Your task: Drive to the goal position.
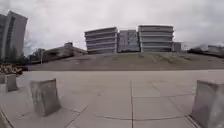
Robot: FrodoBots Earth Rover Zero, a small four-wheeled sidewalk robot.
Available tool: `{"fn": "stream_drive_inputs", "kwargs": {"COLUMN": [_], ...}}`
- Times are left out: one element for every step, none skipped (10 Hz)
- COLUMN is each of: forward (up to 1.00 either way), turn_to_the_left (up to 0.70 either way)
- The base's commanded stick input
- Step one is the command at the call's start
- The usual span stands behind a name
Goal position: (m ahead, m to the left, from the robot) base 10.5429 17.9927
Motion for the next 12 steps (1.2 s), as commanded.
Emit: {"fn": "stream_drive_inputs", "kwargs": {"forward": [0.70,0.70,0.70,0.70,0.70,0.70,0.70,0.70,0.70,0.70,0.70,0.70], "turn_to_the_left": [0.00,0.00,0.00,0.00,0.00,0.00,0.00,0.00,0.00,0.00,0.00,0.00]}}
